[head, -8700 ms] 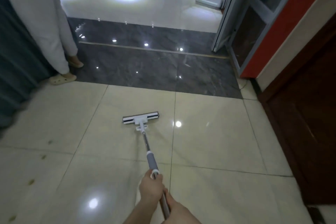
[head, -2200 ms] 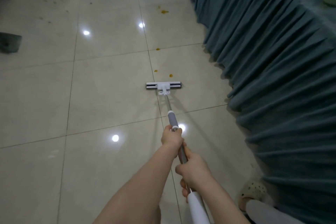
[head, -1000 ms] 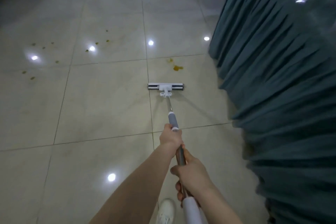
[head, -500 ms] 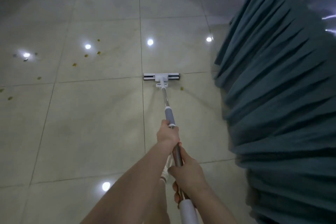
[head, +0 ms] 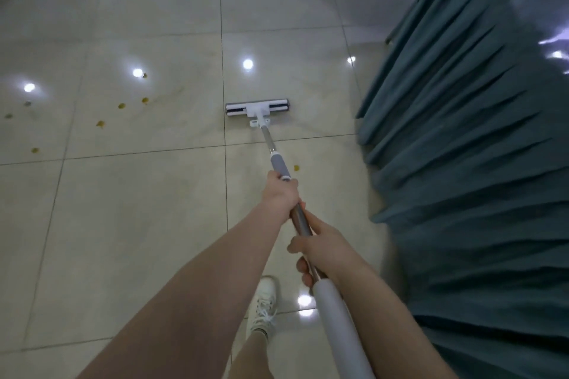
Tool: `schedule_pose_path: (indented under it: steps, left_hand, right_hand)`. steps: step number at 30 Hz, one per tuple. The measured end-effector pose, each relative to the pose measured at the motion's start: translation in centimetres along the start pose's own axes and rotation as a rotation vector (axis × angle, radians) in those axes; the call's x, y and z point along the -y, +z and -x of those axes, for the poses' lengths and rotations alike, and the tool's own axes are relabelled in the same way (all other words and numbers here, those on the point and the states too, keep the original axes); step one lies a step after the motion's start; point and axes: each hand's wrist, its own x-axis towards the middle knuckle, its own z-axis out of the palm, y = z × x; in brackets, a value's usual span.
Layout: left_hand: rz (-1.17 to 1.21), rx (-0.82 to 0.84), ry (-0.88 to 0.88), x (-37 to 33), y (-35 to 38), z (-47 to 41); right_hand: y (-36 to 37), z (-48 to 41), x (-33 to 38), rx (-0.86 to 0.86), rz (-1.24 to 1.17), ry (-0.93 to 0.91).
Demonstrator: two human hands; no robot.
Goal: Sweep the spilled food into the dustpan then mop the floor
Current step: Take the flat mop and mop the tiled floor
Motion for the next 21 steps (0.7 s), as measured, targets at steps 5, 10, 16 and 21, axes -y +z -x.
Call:
schedule_pose_path:
  steps: [5, 10, 16, 21]
  left_hand:
    - [-0.061, -0.015, -0.007, 7.2, 1.4, 5.8]
    - [-0.06, 0.0, 0.016, 16.1, 1.8, 16.0]
    - [-0.095, -0.002, 0.003, 31.1, 4.0, 29.0]
    - [-0.074, 0.001, -0.024, 37.5, 5.2, 32.6]
  right_hand:
    - [-0.7, 5.5, -7.3, -0.023, 0.073, 0.005]
    - [-0.4, 14.5, -17.1, 0.023, 0.04, -0.033]
    - [-1.1, 25.1, -32.2, -0.038, 0.072, 0.012]
    - [-0.9, 28.3, -37.3, -0.069, -0.034, 0.017]
